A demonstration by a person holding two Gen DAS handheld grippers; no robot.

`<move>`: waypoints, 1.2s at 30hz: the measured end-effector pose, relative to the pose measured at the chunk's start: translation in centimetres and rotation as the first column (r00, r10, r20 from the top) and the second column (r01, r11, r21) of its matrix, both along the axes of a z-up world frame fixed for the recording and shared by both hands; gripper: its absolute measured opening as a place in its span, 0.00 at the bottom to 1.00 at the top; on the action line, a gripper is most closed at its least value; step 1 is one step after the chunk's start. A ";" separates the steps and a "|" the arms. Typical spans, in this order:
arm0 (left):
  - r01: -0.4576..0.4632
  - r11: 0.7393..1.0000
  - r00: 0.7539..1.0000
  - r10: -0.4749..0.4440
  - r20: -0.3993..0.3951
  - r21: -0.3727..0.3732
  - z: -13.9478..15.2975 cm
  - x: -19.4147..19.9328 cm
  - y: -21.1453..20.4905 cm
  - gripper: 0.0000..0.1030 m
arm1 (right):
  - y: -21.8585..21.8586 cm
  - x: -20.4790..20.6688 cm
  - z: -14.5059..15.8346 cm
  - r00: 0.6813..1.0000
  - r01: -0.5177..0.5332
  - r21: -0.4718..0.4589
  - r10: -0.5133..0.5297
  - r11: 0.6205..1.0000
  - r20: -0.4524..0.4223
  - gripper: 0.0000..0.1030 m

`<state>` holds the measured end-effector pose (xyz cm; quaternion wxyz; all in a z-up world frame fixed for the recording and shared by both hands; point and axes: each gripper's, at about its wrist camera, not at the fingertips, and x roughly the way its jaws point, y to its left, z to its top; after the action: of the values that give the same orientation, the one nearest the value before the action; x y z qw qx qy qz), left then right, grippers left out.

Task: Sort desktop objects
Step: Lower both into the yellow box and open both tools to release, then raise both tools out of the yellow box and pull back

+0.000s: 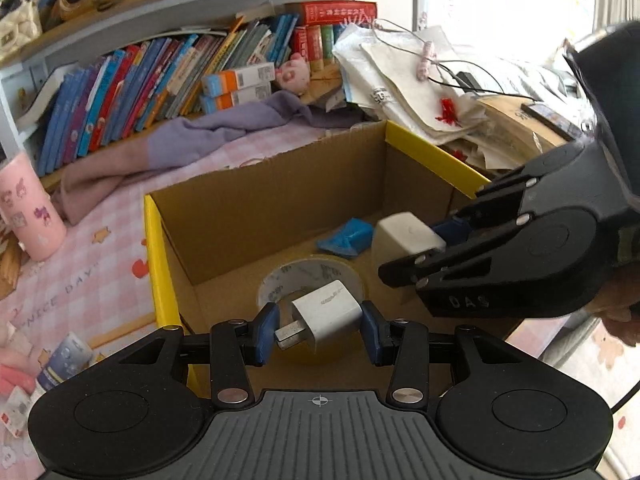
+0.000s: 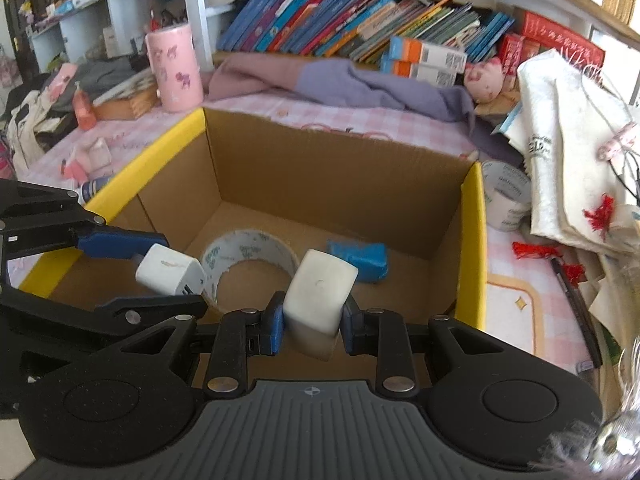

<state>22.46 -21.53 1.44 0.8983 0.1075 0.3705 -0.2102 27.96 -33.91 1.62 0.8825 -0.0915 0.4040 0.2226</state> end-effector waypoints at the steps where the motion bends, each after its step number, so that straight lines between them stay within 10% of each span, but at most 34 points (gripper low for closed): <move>1: -0.002 1.000 1.000 0.002 -0.005 0.000 -0.1 0.1 0.0 0.41 | 0.0 0.1 -0.2 1.000 -0.003 -0.003 0.003 1.000 -0.008 0.24; 19: -0.016 1.000 0.999 0.016 -0.036 0.008 -0.5 0.9 -0.7 0.47 | 0.2 1.2 -0.7 0.998 -0.015 -0.011 0.014 1.000 -0.069 0.26; 36: -0.140 0.988 0.979 0.148 0.141 -0.067 3.6 -2.3 0.8 0.67 | -1.3 -1.3 3.4 0.993 0.047 0.089 -0.056 0.995 0.104 0.37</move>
<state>20.17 -20.76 5.08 0.9385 0.0700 0.3047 -0.1466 26.70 -35.25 5.05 0.9113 -0.0546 0.3487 0.2119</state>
